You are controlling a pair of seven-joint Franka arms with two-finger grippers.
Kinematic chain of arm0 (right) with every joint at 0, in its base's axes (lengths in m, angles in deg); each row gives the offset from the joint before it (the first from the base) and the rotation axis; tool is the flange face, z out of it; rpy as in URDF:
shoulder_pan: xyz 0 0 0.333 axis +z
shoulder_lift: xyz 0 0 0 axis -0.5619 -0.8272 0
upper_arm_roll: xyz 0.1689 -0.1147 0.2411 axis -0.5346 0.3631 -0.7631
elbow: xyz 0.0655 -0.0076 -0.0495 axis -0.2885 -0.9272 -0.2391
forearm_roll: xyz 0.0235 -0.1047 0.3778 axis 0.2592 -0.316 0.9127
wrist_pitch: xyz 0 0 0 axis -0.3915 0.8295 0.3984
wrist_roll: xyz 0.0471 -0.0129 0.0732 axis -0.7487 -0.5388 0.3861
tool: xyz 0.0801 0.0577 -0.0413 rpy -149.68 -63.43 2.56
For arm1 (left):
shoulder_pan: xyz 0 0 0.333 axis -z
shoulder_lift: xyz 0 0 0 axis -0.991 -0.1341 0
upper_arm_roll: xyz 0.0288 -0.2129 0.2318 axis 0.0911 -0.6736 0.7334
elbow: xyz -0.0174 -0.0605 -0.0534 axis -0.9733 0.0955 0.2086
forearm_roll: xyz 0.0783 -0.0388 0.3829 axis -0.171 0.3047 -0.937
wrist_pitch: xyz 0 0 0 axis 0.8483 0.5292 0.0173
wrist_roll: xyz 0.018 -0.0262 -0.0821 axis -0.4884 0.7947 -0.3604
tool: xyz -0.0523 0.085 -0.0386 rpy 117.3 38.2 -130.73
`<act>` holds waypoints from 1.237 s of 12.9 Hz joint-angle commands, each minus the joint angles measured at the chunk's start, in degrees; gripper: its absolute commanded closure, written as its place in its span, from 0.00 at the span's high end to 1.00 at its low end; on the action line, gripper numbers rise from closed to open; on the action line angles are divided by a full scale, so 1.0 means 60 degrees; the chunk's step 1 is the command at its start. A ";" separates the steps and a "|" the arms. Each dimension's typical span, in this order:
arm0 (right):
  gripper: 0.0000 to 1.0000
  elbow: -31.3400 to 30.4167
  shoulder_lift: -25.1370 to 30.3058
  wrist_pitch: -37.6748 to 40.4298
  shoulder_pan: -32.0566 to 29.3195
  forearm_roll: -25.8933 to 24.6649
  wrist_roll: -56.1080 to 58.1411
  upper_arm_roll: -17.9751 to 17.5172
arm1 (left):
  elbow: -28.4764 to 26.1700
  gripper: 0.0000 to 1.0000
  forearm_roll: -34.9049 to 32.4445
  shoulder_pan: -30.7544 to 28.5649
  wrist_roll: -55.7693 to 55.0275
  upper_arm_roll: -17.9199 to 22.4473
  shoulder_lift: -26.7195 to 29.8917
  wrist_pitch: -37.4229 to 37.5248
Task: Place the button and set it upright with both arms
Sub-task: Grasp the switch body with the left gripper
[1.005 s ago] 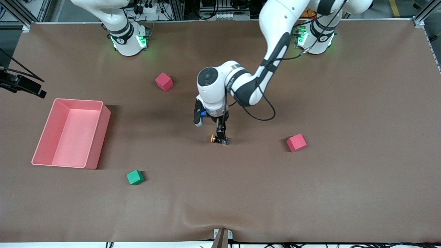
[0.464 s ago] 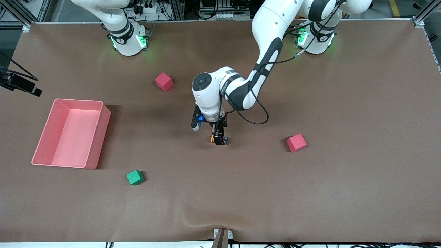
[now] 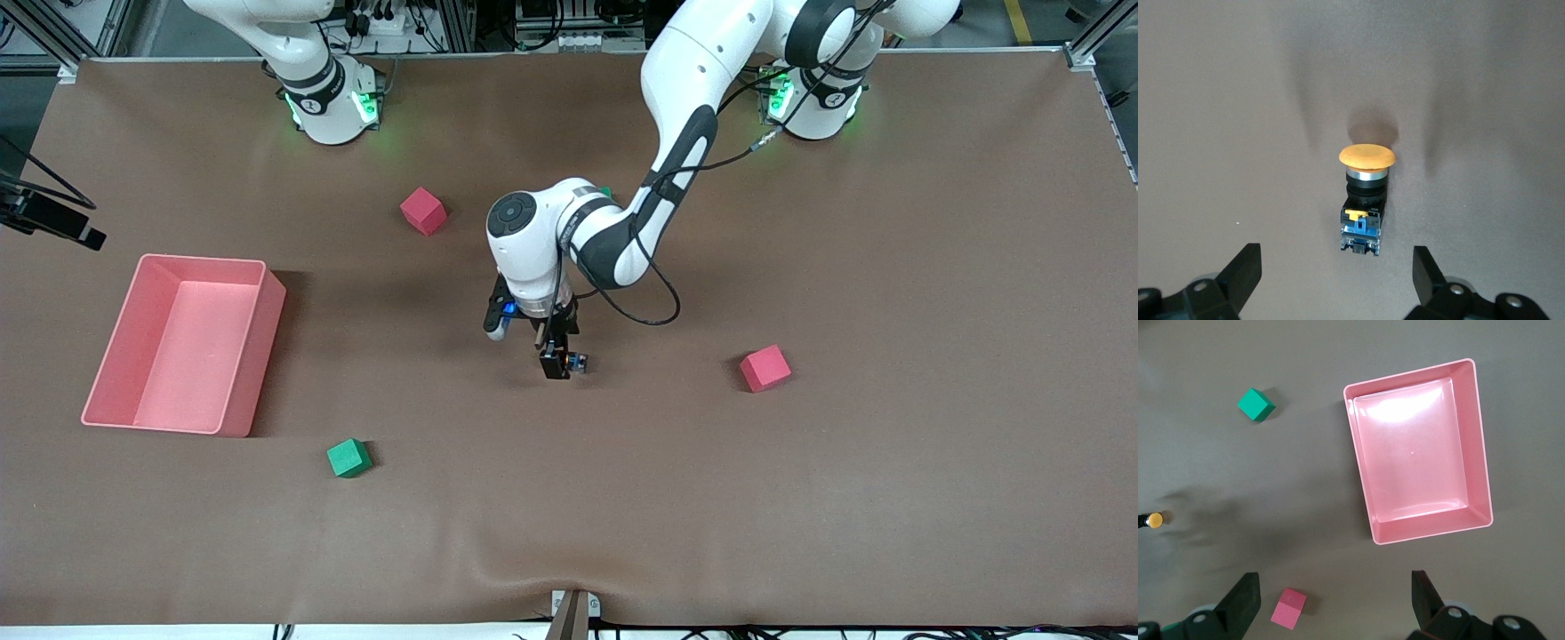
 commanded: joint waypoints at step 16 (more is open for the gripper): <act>1.00 0.0093 0.0115 0.0790 -0.0046 0.0185 0.0075 -0.0147 | 0.0440 0.83 -0.0130 0.0082 -0.0115 0.0070 -0.0714 -0.0295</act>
